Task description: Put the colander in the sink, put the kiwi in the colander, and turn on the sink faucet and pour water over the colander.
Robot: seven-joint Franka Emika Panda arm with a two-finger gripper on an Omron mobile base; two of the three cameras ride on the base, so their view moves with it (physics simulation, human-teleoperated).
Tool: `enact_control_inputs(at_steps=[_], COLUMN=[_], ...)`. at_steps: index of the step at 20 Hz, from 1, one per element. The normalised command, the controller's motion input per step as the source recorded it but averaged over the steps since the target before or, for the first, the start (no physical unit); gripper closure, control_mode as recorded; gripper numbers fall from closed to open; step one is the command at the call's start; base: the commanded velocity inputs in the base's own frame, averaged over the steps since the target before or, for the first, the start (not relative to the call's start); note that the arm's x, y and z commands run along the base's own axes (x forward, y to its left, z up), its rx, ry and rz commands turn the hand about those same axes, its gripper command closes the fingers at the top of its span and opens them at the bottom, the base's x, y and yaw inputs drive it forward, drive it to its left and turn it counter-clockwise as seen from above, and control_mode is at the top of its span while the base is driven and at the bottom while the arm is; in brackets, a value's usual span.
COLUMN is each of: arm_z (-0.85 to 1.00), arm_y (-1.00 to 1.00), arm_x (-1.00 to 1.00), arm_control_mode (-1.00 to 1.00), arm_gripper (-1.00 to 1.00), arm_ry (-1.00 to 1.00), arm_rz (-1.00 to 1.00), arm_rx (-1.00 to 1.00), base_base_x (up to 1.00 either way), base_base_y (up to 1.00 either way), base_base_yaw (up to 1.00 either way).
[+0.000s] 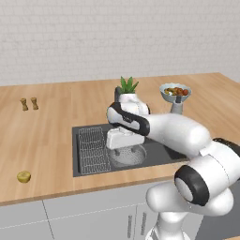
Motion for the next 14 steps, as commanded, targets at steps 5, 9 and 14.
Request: enact_control_inputs(at_steps=[5, 9, 14], arm_z=[0.16, 0.01, -0.03], arm_y=[1.0, 1.0, 0.89], arm_x=[0.0, 0.0, -0.05], arm_control_mode=[-1.0, -1.0, -1.0], arm_gripper=[-1.0, -1.0, -1.0], arm_ry=[-0.11, -0.1, -0.21], arm_rz=[0.25, 0.15, 0.04], arm_rx=[-0.16, -0.03, 0.04], base_base_x=[0.0, 0.0, 0.0], base_base_y=[0.0, 0.0, 0.0], base_base_yaw=[0.0, 0.0, 0.0])
